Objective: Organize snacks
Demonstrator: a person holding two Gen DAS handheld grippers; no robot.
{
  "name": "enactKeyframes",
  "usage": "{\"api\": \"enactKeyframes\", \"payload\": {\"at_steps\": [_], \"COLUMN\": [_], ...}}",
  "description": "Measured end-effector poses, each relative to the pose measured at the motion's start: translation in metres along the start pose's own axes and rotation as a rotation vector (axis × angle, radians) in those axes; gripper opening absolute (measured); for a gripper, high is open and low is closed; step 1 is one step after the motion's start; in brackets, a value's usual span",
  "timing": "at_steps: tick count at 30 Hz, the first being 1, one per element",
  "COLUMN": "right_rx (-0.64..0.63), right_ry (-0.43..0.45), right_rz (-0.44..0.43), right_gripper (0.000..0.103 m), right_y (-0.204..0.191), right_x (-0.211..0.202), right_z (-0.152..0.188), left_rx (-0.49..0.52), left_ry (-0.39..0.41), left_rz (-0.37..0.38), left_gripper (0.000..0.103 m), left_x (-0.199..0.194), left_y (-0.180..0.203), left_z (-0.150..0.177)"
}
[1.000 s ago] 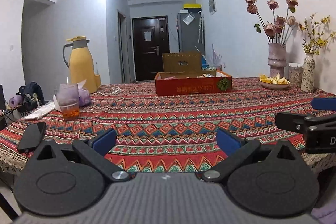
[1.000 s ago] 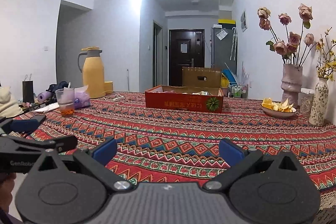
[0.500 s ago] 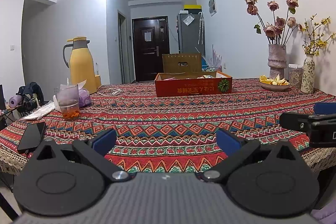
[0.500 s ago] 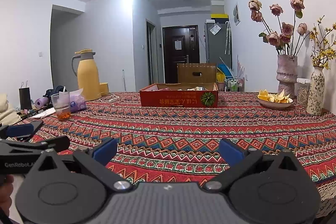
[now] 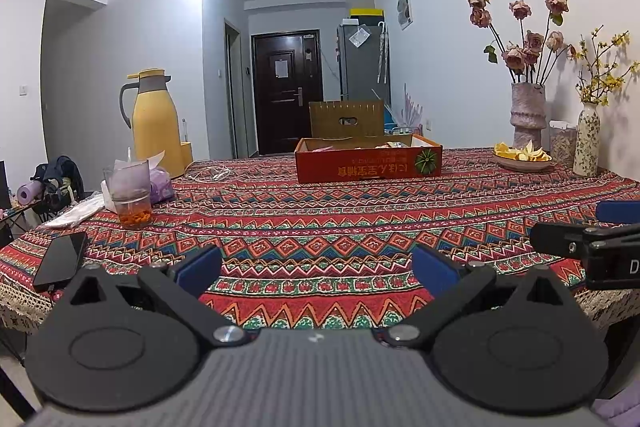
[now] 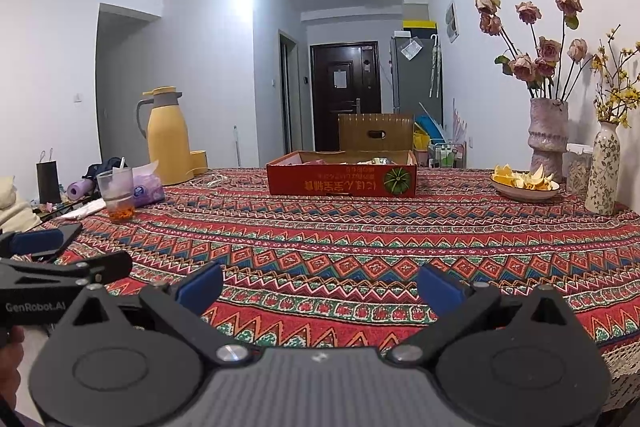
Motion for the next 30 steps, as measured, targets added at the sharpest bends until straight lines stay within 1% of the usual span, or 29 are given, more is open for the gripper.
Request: {"api": "enactKeyframes", "payload": {"at_steps": [30], "right_rx": [0.003], "right_ry": [-0.001], "right_rz": [0.001], "right_gripper": [0.103], "right_y": [0.0007], "right_x": [0.0006], "right_z": [0.0], "left_rx": [0.003], "left_ry": [0.005], "left_rz": [-0.003], "left_gripper": [0.103], "left_x": [-0.0002], "left_y": [0.0006], "left_z": [-0.0004]}}
Point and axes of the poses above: each gripper's, at about its wrist camera, not at the fingertips, and x roughly the way its jaws point, y to its right, z to its underside, the point moved 4 cm from there along x, roughly the way its jaws point, and after that the axes turned 6 degrees about -z, right-handed, at the moved point
